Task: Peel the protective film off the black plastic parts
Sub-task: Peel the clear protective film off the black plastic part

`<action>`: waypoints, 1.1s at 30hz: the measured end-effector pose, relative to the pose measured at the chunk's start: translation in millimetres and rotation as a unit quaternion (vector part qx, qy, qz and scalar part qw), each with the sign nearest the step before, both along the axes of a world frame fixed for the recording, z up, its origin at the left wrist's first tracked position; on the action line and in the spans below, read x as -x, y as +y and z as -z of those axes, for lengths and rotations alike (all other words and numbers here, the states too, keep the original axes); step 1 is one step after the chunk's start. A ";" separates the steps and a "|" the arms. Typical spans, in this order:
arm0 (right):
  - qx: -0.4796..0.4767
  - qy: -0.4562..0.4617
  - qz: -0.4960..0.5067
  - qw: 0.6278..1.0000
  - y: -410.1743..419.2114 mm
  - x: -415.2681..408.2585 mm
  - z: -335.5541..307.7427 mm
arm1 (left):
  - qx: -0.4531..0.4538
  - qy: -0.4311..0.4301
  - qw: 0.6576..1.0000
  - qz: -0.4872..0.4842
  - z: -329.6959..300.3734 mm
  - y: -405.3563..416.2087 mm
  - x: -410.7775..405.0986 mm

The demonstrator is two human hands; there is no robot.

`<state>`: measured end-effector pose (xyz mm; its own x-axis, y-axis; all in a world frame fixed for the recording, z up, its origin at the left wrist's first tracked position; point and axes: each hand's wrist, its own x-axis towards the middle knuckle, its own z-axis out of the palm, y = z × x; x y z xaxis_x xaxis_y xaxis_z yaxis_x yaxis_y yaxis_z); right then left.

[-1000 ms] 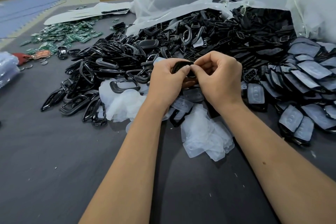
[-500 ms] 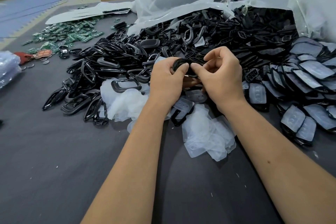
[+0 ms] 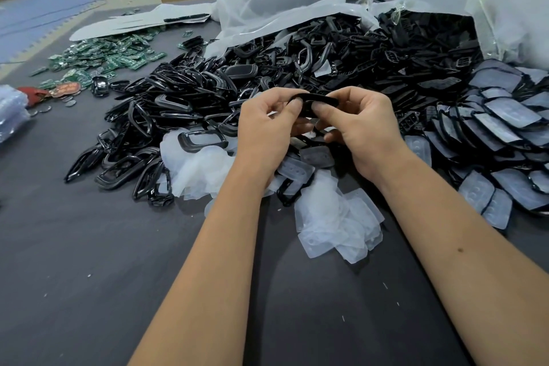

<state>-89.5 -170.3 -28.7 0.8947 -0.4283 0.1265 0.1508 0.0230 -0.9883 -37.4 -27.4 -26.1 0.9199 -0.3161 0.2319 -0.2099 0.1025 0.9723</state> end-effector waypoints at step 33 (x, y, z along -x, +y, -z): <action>-0.054 -0.072 -0.005 0.996 2.3 1.1 -1.9 | 0.083 0.147 0.984 0.052 -9.8 3.6 3.5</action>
<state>-90.7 -168.0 -26.7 0.8748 -0.4381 0.2067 0.2894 0.1307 -0.9482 -40.9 -23.8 -16.3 0.9196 -0.3927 0.0158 0.0990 0.2703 0.9577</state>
